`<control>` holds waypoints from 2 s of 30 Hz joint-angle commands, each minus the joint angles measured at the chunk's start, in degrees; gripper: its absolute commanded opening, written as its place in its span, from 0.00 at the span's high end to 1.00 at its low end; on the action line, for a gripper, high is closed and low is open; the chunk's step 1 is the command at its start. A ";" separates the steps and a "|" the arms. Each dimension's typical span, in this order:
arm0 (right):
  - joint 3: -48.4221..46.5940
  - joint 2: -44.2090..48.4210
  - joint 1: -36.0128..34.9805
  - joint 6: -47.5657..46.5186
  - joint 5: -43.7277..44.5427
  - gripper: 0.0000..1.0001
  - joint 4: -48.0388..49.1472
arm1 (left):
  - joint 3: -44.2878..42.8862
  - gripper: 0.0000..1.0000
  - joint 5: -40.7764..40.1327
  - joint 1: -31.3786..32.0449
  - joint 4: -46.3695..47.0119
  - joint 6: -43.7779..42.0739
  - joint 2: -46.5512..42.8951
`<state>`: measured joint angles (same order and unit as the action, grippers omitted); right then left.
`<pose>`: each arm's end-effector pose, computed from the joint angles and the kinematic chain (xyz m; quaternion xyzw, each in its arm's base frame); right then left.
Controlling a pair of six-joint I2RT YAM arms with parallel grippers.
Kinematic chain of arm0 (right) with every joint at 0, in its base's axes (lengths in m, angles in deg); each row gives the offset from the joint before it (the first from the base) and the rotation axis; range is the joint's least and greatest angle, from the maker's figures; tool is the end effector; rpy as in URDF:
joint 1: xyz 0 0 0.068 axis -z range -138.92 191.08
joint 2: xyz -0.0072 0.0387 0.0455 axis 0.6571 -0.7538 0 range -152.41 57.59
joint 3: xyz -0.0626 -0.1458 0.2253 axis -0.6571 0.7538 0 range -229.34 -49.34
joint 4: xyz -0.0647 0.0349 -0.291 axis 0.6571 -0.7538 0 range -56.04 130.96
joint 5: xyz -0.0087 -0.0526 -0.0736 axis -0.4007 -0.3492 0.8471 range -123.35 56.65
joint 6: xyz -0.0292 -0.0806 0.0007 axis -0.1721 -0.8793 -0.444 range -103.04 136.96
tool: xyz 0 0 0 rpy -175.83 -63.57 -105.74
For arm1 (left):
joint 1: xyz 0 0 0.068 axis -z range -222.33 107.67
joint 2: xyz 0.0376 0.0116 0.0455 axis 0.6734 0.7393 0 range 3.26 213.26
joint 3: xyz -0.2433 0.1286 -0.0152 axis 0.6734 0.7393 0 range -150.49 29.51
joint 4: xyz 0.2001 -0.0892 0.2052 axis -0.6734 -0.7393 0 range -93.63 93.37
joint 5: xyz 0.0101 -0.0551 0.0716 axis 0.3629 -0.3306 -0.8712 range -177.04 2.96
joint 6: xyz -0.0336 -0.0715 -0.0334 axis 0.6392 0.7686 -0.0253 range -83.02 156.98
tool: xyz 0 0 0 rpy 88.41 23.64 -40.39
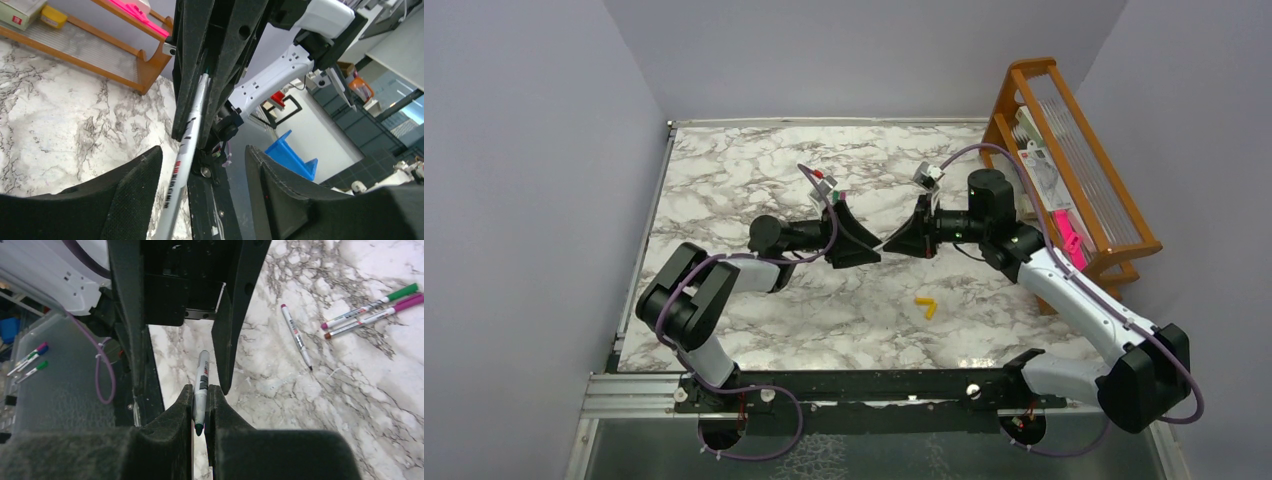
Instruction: Insert the pens into the pen caps
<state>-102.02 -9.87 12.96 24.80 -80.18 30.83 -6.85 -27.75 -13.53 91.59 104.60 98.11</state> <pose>0.2593 0.2011 0.2922 -0.3466 0.7238 0.4711 0.3661 0.2674 -0.2212 0.2228 0.2584 0.5537 -0.7259 0.3158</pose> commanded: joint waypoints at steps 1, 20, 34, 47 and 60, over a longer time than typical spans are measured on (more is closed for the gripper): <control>-1.15 0.88 0.10 1.86 -6.52 0.99 1.98 | -0.89 0.40 5.66 0.85 12.94 -3.92 -1.30; 5.22 7.18 0.08 6.75 14.62 0.41 8.86 | -1.63 1.00 3.64 -0.67 12.79 -0.49 4.86; 16.11 6.50 0.08 13.40 45.64 0.45 -7.89 | 5.33 1.00 -19.85 -7.81 -16.16 -17.45 -3.10; 20.43 5.78 0.08 28.45 49.66 0.58 -17.53 | 6.60 1.00 -25.45 -7.46 -29.16 -25.37 -11.68; 23.37 7.21 0.04 19.02 37.75 0.56 -6.62 | 6.38 1.00 -24.85 -7.38 -29.14 -24.70 -10.29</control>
<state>-79.29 -4.49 12.96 49.63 -38.59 19.62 -0.58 -51.80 -21.20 61.52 80.92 87.86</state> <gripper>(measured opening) 0.309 0.104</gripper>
